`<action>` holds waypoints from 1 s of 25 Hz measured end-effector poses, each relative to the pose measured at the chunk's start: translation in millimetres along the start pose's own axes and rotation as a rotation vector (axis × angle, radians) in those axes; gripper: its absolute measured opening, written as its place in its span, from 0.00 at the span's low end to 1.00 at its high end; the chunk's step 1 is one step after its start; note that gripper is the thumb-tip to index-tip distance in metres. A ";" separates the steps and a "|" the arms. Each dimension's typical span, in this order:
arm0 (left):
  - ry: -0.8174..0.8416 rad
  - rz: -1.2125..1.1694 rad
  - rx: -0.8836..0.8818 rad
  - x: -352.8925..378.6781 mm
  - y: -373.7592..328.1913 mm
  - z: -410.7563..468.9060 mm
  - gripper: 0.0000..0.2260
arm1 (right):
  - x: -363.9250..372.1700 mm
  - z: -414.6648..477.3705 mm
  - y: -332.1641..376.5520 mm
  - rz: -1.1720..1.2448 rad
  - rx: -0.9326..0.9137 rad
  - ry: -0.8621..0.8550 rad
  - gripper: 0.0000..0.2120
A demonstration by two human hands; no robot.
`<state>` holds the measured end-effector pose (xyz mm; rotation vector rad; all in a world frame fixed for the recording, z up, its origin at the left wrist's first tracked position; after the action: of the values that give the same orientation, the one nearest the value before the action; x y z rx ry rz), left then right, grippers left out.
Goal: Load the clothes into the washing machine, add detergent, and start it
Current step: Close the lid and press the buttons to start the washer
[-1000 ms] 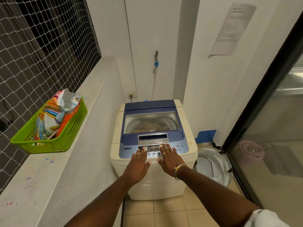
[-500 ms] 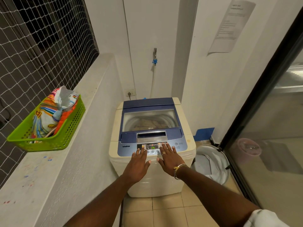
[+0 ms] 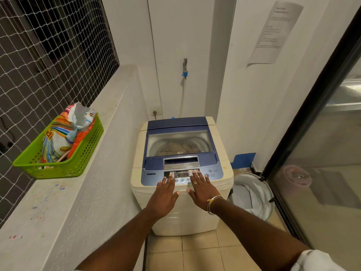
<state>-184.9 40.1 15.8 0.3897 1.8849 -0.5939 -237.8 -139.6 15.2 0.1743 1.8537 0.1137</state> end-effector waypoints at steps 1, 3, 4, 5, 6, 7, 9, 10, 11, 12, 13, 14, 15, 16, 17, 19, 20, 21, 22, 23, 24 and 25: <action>-0.003 -0.006 0.001 -0.6 -0.1 -0.6 0.29 | 0.0 -0.2 0.2 0.003 0.001 0.002 0.42; -0.010 -0.020 0.008 -2.8 -1.3 -1.2 0.28 | -1.5 -0.5 0.6 -0.001 0.007 0.004 0.37; -0.013 -0.025 0.012 -4.2 -2.1 -1.5 0.28 | -2.3 -0.4 0.8 0.000 0.007 0.008 0.35; -0.017 -0.028 0.015 -5.9 -2.9 -1.9 0.28 | -2.9 -0.2 0.8 0.003 0.006 0.009 0.36; -0.021 -0.030 0.019 -7.2 -3.6 -2.0 0.28 | -4.2 -0.1 1.3 0.001 0.005 0.009 0.38; -0.025 -0.031 0.022 -8.2 -4.1 -2.1 0.28 | -5.1 0.2 1.4 -0.002 0.006 0.010 0.38; -0.029 -0.033 0.025 -9.1 -4.8 -2.5 0.28 | -6.6 0.3 2.3 -0.003 0.004 0.006 0.33; -0.028 -0.034 0.026 -9.4 -5.2 -2.5 0.28 | -6.7 0.2 2.5 0.001 0.001 0.002 0.32; -0.031 -0.038 0.028 -10.2 -5.9 -2.5 0.28 | -7.2 0.1 2.2 0.005 0.000 0.000 0.32; -0.033 -0.044 0.031 -10.6 -6.4 -2.2 0.28 | -7.1 0.0 1.8 0.005 -0.001 0.003 0.32; -0.038 -0.050 0.034 -10.7 -6.7 -2.1 0.28 | -6.3 0.3 1.6 0.004 -0.003 0.004 0.32; -0.042 -0.053 0.035 -10.4 -6.7 -2.1 0.27 | -6.1 0.2 1.6 0.002 -0.004 0.003 0.32; -0.048 -0.050 0.037 -9.9 -6.8 -2.1 0.27 | -6.0 -0.1 1.5 0.002 -0.004 0.003 0.32; -0.050 -0.047 0.040 -9.1 -6.7 -1.8 0.28 | -6.8 -0.3 1.6 0.004 -0.003 0.006 0.32; -0.052 -0.046 0.040 -8.5 -6.4 -1.8 0.28 | -6.7 -0.4 1.7 0.007 -0.002 0.008 0.32; -0.048 -0.058 0.037 -6.4 -5.4 -1.3 0.32 | -6.7 -0.9 2.5 0.003 -0.003 -0.002 0.32; -0.043 -0.068 0.035 -5.4 -5.6 -0.8 0.37 | -6.7 -1.4 2.5 0.001 -0.003 -0.008 0.32; -0.040 -0.068 0.033 -4.4 -6.1 -0.3 0.40 | -6.1 -1.3 2.0 0.001 -0.003 -0.011 0.32; -0.039 -0.060 0.033 -3.4 -6.4 -0.6 0.41 | -5.0 -0.5 1.8 0.004 -0.003 -0.011 0.31; -0.037 -0.055 0.031 -3.0 -6.8 -1.6 0.40 | -3.4 0.5 2.2 0.007 -0.002 -0.010 0.31; -0.032 -0.061 0.026 -2.8 -6.8 -2.2 0.40 | -1.9 1.0 2.8 0.007 -0.002 -0.010 0.32; -0.026 -0.067 0.024 -3.5 -7.0 -2.3 0.40 | -0.8 1.4 3.1 0.009 -0.003 -0.012 0.32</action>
<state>-189.1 35.7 21.3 0.3339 1.8732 -0.6635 -236.0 -136.8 16.0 0.1810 1.8410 0.1220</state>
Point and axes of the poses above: each hand's wrist, its own z-axis towards the middle knuckle, its own x-axis out of the palm, y = z × x, the point moved 2 cm from there along z, towards the middle knuckle, and after that the axes turned 7 degrees about y, right-handed, at the moved point
